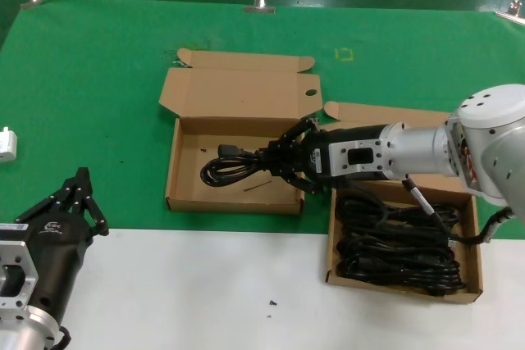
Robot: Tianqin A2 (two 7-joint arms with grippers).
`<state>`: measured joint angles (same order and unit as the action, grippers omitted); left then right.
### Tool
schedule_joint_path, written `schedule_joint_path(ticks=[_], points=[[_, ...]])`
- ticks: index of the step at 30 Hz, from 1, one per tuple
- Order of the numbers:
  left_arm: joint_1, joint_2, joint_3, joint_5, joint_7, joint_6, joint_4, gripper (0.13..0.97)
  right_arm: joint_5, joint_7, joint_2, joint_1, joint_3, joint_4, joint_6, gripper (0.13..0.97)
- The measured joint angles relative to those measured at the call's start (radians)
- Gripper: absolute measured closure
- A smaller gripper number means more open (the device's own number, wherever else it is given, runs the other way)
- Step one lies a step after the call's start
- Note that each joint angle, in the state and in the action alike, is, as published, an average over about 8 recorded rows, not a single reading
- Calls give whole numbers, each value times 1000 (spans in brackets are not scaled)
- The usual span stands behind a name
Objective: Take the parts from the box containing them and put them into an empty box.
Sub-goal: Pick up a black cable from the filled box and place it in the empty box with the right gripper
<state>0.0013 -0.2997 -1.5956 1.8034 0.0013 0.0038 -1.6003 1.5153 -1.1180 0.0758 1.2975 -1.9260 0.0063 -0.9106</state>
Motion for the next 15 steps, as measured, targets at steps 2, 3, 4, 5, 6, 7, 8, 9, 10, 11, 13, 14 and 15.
schedule_joint_path(ticks=[2, 3, 4, 5, 6, 7, 8, 9, 10, 11, 13, 14, 15], points=[[0, 0, 0, 0, 0, 0, 0, 958, -3, 9, -5, -2, -3, 0, 18, 870], [0, 0, 0, 0, 0, 0, 0, 958, -5, 14, -8, -3, -5, 0, 25, 870], [0, 0, 0, 0, 0, 0, 0, 958, -8, 19, -10, -4, -7, 0, 32, 870], [0, 0, 0, 0, 0, 0, 0, 958, -10, 25, -11, -5, -9, 0, 37, 870], [0, 0, 0, 0, 0, 0, 0, 958, -12, 31, -13, -6, -12, 0, 42, 870], [0, 0, 0, 0, 0, 0, 0, 958, -15, 38, -14, -6, -15, 0, 45, 870], [0, 0, 0, 0, 0, 0, 0, 958, -18, 46, -15, -7, -18, 0, 48, 870], [0, 0, 0, 0, 0, 0, 0, 958, -21, 54, -15, -7, -21, -1, 49, 870], [0, 0, 0, 0, 0, 0, 0, 958, -24, 62, -16, -7, -24, -1, 50, 870], [0, 0, 0, 0, 0, 0, 0, 958, -28, 70, -16, -7, -27, -1, 50, 870], [0, 0, 0, 0, 0, 0, 0, 958, -34, 85, -17, -8, -33, -1, 48, 870], [0, 0, 0, 0, 0, 0, 0, 958, -37, 91, -18, -8, -37, -1, 46, 870], [0, 0, 0, 0, 0, 0, 0, 958, -40, 97, -18, -9, -40, -1, 44, 870]])
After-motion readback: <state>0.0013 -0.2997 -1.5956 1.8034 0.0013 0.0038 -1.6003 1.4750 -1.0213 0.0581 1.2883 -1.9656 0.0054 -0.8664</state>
